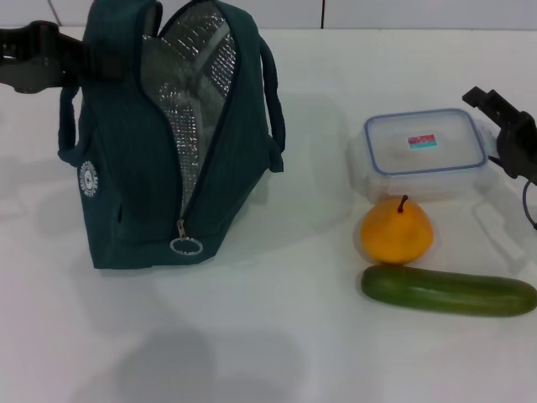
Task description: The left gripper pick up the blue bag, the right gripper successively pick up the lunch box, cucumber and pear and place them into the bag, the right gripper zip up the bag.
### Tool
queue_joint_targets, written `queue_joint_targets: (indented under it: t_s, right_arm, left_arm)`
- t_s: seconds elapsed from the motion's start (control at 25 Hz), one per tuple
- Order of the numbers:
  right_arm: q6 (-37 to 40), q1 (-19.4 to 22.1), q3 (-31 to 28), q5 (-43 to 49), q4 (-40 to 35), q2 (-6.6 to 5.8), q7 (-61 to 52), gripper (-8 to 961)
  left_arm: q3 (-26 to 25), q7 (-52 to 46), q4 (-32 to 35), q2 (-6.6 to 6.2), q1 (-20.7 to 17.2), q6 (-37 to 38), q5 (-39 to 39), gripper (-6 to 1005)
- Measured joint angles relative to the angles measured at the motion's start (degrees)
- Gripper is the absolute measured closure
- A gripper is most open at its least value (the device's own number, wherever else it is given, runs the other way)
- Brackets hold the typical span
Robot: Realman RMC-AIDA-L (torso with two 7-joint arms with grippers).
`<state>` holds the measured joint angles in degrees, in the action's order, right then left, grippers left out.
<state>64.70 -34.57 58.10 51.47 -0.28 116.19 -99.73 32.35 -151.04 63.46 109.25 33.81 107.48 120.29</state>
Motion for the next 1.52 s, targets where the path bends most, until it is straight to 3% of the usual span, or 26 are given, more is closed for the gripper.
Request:
queue_joint_targets:
  t_s: [0.56,1.32,1.52]
  right_arm:
    - [0.6,0.5,0.9,0.2,0.0,0.0,-0.1,100]
    - [0.8,0.8,1.3,0.1,-0.5,0.0,-0.1,728]
    - [2.2,1.1,1.3,0.0,-0.5,0.0,0.3,808]
  left_arm:
    - [0.0,1.1,-0.3,0.13,0.0,0.0,0.3,955]
    - [0.0,1.7,-0.9,-0.27,0.6,0.0,0.4,955]
    - [0.0,1.9,-1.1,-0.27,0.6,0.0,0.4,955]
